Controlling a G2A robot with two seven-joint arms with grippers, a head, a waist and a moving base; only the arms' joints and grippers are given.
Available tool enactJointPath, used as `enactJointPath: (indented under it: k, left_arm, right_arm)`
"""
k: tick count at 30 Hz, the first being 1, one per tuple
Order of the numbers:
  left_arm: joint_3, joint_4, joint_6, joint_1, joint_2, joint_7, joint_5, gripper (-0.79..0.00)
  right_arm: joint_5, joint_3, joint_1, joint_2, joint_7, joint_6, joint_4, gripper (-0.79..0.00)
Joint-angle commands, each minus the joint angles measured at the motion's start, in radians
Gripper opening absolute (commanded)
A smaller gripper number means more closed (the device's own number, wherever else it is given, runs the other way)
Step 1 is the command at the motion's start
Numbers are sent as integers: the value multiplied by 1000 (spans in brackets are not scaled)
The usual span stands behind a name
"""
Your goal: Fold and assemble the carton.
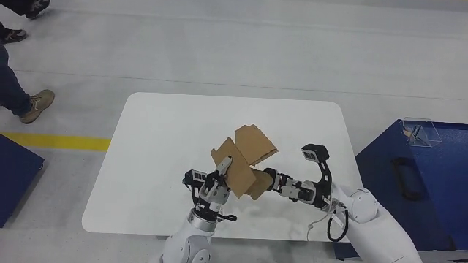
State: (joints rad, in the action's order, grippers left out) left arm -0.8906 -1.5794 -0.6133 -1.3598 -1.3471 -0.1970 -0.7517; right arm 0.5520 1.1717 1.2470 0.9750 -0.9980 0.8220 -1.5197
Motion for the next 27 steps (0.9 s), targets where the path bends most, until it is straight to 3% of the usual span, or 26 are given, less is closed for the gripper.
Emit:
enactJointPath:
  k: [1, 13, 14, 16, 18, 20, 22, 27]
  left_arm:
    - [5, 1, 9, 1, -5, 1, -33, -785]
    - [-20, -2, 81, -27, -17, -70, -157, -785]
    - [-25, -5, 86, -33, -16, -77, -160, -785]
    - [-33, -7, 89, -41, -15, -85, -147, -785]
    - [-41, -14, 90, -52, -16, -88, -139, -785]
    - [-46, -17, 91, -59, -16, -89, -135, -785]
    - [-52, -22, 92, -66, -17, -89, -131, -785]
    - [-62, -25, 97, -73, -20, -89, -114, -785]
  right_arm:
    - [-52, -2, 4, 1, 22, 22, 0, 0]
    - [-173, -55, -1, 22, 112, 64, 4, -15]
    - [-183, -60, -1, 24, 122, 65, 5, -102]
    - [-201, -65, -5, 26, 137, 68, 7, -397]
    - [-198, -77, -8, 31, 159, 64, 17, -551]
    - [-179, -85, -14, 35, 173, 62, 24, -640]
    - [-186, -94, -28, 38, 178, 47, 40, -785]
    - [-188, -126, -55, 48, 177, -9, 65, -785]
